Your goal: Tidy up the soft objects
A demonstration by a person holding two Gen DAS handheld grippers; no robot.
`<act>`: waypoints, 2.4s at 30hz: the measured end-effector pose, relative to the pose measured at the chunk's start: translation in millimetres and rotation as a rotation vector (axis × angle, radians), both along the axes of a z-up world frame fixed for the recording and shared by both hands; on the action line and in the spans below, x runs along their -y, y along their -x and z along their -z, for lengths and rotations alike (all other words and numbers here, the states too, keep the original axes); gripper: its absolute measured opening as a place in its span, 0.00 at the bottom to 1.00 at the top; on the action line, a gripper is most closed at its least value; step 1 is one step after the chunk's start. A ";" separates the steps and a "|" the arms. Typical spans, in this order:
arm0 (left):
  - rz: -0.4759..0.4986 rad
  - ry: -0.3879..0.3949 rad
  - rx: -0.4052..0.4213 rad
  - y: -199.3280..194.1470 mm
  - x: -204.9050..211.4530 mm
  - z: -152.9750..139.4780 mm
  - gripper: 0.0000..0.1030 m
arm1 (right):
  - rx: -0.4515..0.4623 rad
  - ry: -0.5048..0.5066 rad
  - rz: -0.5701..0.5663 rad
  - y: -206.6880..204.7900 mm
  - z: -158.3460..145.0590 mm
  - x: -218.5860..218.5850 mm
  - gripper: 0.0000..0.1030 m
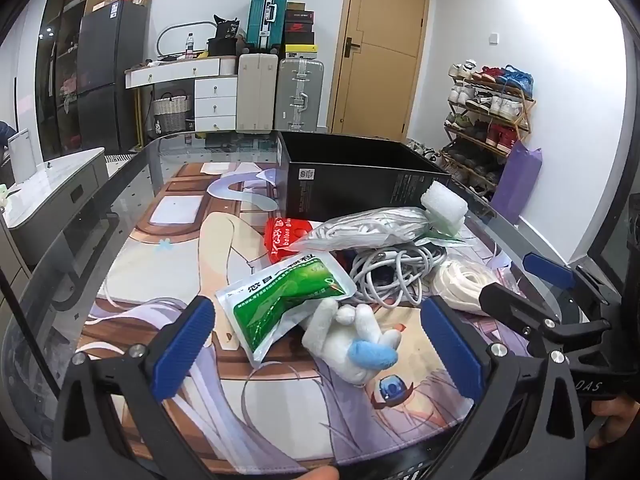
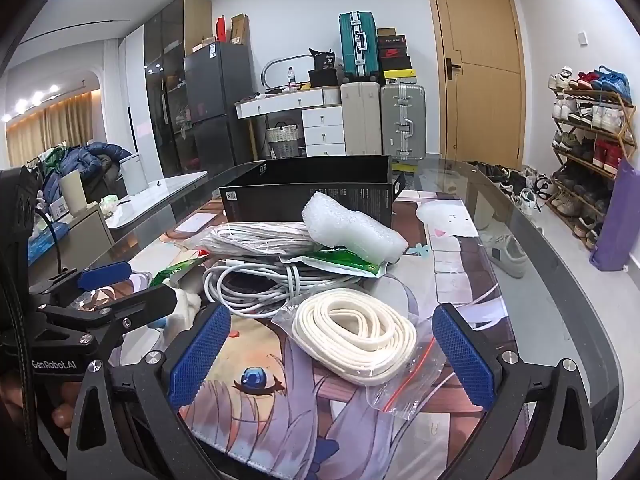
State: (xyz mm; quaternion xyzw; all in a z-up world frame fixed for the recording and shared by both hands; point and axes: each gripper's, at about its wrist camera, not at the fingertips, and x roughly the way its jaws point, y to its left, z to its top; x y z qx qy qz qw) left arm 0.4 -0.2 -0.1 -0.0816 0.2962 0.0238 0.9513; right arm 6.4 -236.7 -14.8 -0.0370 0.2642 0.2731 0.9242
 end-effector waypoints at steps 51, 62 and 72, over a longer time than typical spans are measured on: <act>-0.012 0.014 0.011 -1.6 -12.9 -3.4 1.00 | -0.040 0.005 0.012 -4.7 5.7 0.6 1.00; -0.031 0.022 -0.007 -3.8 -24.1 2.4 1.00 | -0.067 0.009 0.019 -9.9 7.4 -0.7 1.00; -0.025 0.014 -0.007 -2.9 -21.2 2.7 1.00 | -0.095 0.010 0.033 -16.6 11.1 2.5 1.00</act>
